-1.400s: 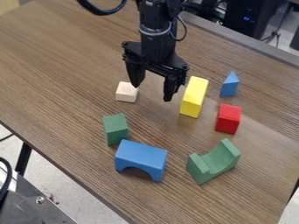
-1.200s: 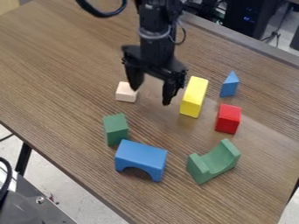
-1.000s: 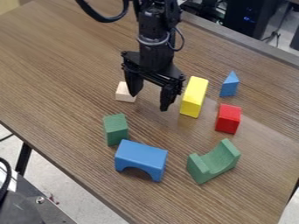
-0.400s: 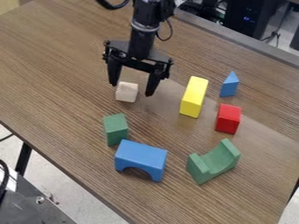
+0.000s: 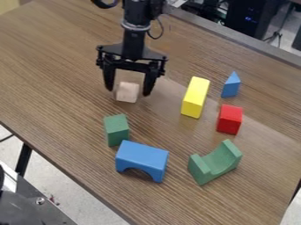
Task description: Put the white cube in the middle of a table
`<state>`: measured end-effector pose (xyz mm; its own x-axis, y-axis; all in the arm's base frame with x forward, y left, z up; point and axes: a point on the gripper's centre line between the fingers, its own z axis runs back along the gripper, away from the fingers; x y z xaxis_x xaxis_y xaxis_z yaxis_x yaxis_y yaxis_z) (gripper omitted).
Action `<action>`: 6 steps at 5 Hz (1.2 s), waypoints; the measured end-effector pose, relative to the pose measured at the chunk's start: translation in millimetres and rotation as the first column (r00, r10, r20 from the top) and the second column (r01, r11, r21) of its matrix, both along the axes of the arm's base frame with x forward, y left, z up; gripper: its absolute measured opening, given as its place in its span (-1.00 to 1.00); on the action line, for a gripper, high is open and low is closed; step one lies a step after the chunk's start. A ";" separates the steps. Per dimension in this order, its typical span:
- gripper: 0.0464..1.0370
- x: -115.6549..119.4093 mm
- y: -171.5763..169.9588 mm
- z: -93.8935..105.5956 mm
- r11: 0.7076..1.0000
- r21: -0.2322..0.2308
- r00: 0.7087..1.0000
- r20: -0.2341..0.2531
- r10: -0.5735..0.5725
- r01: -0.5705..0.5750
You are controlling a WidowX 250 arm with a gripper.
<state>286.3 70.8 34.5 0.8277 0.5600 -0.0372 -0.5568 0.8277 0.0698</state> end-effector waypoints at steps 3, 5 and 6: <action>0.25 -8.5 5.3 -12.0 0.998 -0.062 1.000 0.031 0.006 -0.004; 0.07 -14.3 1.5 1.4 1.000 -0.028 0.996 0.091 0.008 -0.006; 0.07 -15.6 -1.5 13.1 1.000 -0.006 0.990 0.142 -0.011 0.012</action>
